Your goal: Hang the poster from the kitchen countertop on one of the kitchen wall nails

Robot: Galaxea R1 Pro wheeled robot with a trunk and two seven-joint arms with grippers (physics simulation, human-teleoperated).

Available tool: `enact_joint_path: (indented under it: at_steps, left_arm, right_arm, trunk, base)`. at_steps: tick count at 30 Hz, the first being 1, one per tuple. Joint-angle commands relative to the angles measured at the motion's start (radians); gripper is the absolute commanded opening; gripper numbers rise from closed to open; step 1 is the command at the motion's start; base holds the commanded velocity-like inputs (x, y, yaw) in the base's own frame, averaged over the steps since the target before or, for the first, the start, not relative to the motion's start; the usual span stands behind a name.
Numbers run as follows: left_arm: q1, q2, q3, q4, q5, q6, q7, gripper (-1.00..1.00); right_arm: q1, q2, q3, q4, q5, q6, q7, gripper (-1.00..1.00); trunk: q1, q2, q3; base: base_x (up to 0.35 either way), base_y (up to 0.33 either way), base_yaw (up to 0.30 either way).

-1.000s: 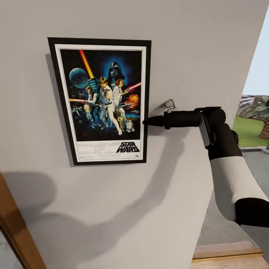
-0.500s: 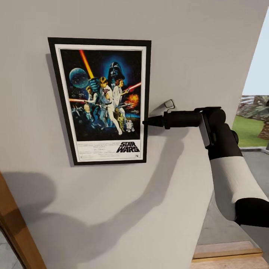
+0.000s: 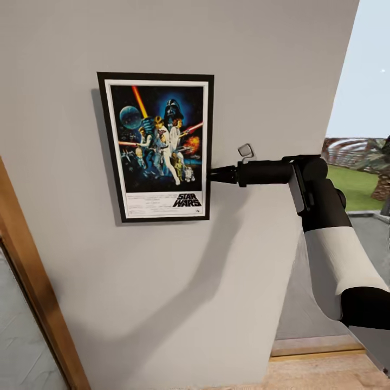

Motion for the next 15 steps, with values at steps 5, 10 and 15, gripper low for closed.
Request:
enact_joint_path:
  at_steps: [5,10,15]
  left_arm:
    - [0.000,0.000,0.002,0.000,0.001,-0.003,-0.001,1.00]
    - [0.000,0.000,0.002,-0.001,0.001,-0.003,-0.001,1.00]
    - [0.000,0.000,0.003,-0.001,0.003,-0.004,-0.002,1.00]
  right_arm:
    - [0.009,-0.001,0.001,-0.022,-0.005,0.007,0.009,1.00]
    - [0.276,-0.005,-0.009,-0.252,-0.014,-0.012,0.104,1.00]
    - [0.681,-0.027,-0.172,-0.309,-0.016,-0.224,0.128,1.00]
  trunk:
    - [0.000,-0.001,0.000]
    - [0.000,-0.001,0.000]
    - [0.000,-0.001,0.000]
  base:
    - [-0.181,0.000,0.000]
    - [-0.022,0.000,0.000]
    - [-0.002,0.000,0.000]
